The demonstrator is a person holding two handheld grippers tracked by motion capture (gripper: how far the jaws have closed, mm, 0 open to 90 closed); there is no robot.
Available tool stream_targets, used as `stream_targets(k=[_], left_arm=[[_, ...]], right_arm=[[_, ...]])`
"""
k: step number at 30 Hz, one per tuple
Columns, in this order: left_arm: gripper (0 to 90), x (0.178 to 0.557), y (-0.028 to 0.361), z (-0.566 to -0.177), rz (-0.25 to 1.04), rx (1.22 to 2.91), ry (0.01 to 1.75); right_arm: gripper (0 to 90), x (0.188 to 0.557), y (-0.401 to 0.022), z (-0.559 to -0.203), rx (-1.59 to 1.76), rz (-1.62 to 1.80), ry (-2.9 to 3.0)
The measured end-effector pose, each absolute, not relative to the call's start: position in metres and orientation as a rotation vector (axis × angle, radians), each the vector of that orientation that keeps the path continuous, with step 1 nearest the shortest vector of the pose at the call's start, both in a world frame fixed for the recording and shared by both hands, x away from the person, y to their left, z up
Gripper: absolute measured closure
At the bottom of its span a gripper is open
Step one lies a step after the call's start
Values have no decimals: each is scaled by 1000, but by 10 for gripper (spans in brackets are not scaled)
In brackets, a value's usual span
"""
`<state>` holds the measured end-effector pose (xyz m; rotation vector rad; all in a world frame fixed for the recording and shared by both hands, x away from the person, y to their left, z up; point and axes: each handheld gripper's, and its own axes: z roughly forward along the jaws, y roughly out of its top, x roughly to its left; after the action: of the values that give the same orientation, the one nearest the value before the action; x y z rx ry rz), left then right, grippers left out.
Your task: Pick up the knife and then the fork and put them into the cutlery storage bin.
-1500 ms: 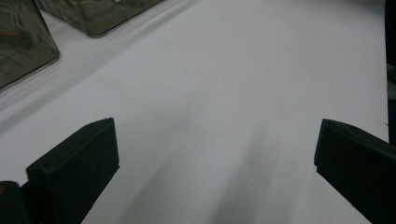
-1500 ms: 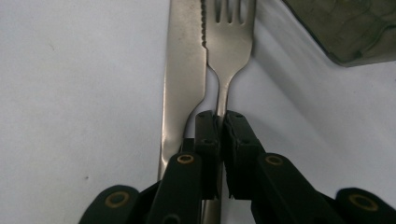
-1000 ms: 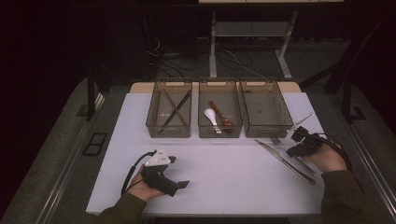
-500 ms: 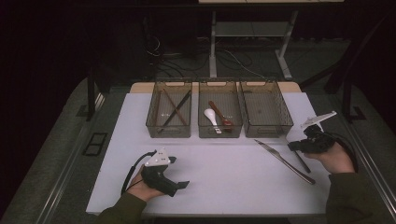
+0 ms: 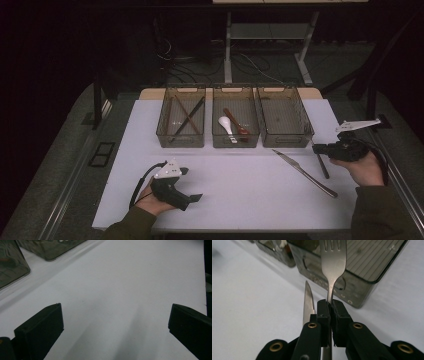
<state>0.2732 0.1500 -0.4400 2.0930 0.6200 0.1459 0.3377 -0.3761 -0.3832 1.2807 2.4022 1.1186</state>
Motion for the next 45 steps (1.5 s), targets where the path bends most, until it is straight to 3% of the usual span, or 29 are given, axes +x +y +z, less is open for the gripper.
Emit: stream_targets(k=[27, 45], left_arm=[[0, 273, 150, -440, 146, 2080, 631], [0, 273, 150, -440, 142, 2073, 625]], right_arm=[[856, 342, -372, -357, 1237, 1286, 2195], [856, 399, -339, -312, 1195, 1258, 2139]])
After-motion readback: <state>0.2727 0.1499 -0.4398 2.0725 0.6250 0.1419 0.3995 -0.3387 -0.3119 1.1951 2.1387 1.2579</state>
